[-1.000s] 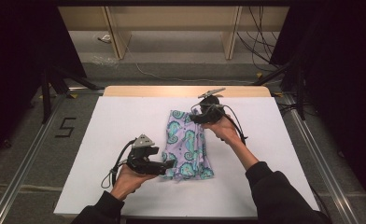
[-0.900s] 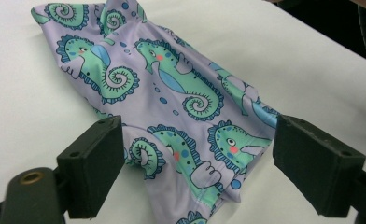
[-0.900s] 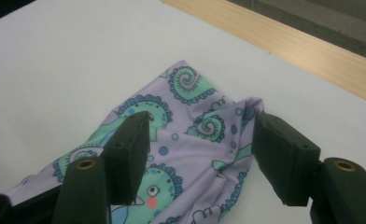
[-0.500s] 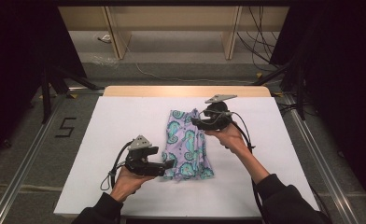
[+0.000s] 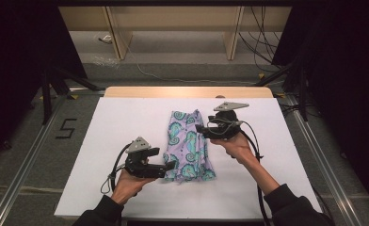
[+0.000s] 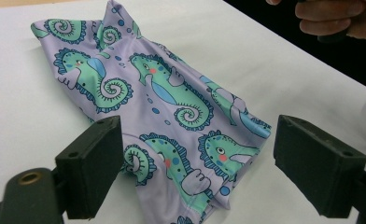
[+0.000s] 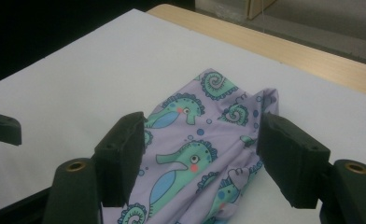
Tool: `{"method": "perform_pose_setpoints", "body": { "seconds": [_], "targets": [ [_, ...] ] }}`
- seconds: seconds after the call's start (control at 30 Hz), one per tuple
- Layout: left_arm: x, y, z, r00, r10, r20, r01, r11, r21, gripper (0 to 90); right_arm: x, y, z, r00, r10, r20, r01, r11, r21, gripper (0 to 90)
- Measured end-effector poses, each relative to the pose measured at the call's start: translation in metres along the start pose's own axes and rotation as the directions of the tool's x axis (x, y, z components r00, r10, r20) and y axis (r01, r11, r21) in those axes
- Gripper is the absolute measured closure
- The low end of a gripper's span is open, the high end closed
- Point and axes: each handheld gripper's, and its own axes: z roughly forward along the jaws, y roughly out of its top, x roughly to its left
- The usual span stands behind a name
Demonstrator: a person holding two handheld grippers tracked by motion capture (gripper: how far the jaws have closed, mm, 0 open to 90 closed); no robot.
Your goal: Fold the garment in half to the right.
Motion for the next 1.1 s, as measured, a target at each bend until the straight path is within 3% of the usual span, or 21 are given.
{"method": "perform_pose_setpoints", "body": {
  "seconds": [1.1],
  "targets": [
    [-0.003, -0.002, -0.006, 0.9995, 0.003, 0.030, -0.001, 0.9983, -0.059, 15.5, 0.013, -0.033, -0.038, 0.9984, 0.042, -0.037, -0.046, 0.994, -0.102, 29.5]
  ]
}}
